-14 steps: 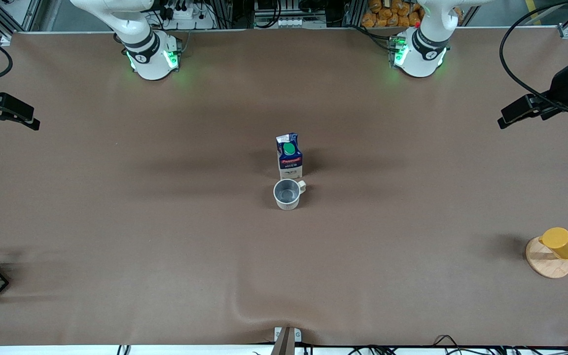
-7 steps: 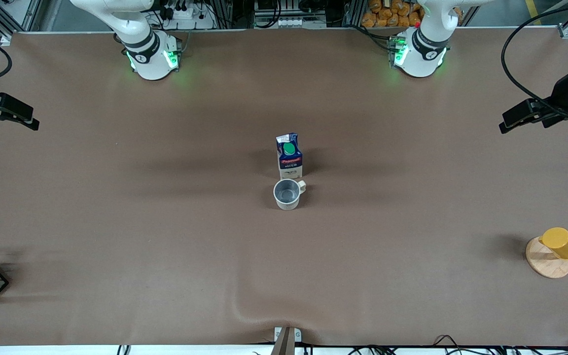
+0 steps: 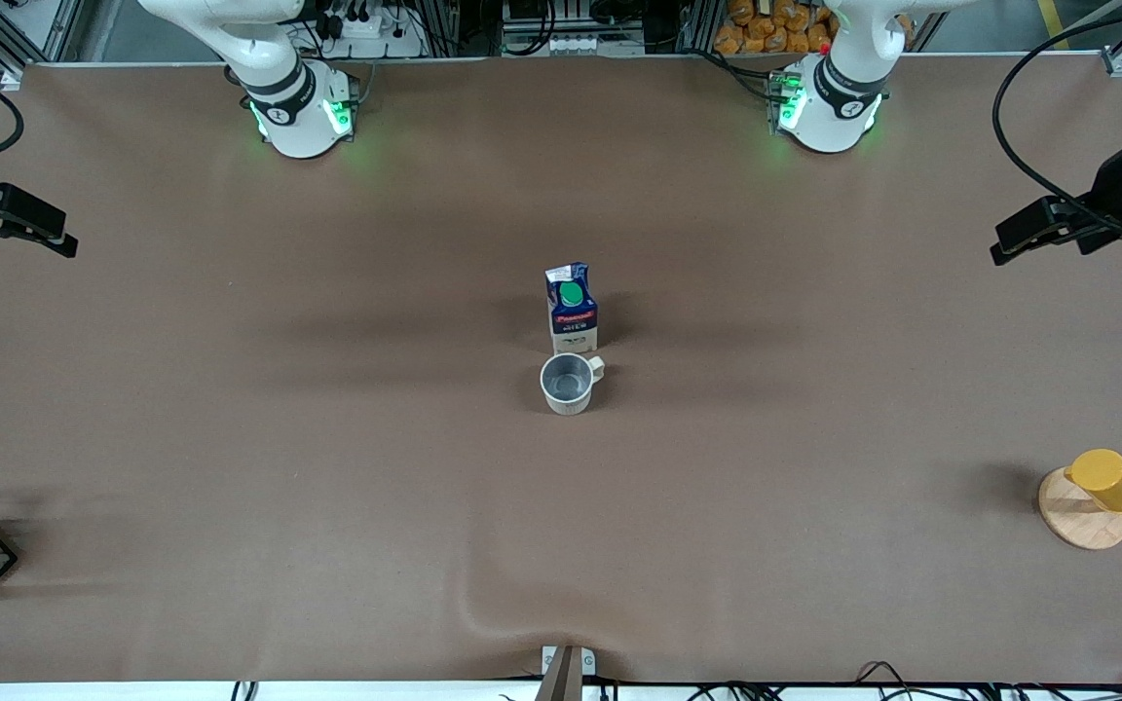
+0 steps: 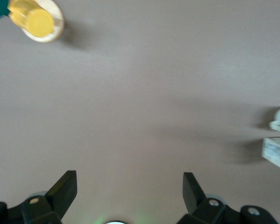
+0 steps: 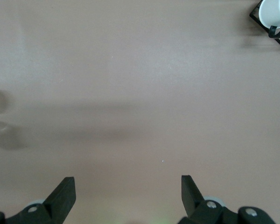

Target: Place milk next to cup

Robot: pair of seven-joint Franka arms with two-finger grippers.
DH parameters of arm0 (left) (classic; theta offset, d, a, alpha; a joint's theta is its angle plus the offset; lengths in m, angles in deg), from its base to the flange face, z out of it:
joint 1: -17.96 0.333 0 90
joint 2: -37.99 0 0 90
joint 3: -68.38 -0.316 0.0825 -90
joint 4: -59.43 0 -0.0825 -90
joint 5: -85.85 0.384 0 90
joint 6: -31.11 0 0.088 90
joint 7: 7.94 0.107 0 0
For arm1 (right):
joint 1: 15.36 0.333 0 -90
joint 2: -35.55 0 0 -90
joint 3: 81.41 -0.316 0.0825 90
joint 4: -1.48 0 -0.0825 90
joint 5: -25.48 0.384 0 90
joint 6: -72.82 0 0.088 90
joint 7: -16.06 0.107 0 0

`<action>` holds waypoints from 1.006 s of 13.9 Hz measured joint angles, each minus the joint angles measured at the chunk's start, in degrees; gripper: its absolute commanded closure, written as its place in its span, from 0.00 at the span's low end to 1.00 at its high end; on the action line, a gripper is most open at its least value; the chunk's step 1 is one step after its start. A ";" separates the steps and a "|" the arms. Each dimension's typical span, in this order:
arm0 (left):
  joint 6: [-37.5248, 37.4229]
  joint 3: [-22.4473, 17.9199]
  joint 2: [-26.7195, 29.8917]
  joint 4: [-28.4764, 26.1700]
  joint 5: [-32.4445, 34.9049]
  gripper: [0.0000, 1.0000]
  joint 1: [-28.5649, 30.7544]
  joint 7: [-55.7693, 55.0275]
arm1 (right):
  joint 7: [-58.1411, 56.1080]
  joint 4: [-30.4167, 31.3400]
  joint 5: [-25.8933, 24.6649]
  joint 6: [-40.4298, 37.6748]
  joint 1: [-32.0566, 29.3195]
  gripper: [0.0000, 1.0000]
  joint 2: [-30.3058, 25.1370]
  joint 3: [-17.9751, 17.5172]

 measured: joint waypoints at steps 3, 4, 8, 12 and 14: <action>0.43 0.97 -0.16 0.00 3.69 0.00 -0.31 4.14 | 0.00 0.00 0.00 0.00 0.00 0.00 0.00 -0.03; 0.55 1.03 -0.18 0.00 2.56 0.00 -0.14 4.13 | 0.00 0.00 0.00 0.00 0.00 0.00 0.00 -0.03; 0.70 0.97 0.18 -0.01 -1.47 0.00 2.40 4.03 | 0.00 0.00 0.00 0.00 0.00 0.00 0.00 -0.05; 0.66 0.98 0.45 -0.07 -1.86 0.00 2.82 3.62 | 0.00 0.01 0.00 0.00 0.00 0.00 0.00 -0.06; 0.69 0.97 0.45 0.35 -1.86 0.00 3.01 3.62 | 0.00 0.03 0.00 0.00 0.00 0.00 0.00 -0.06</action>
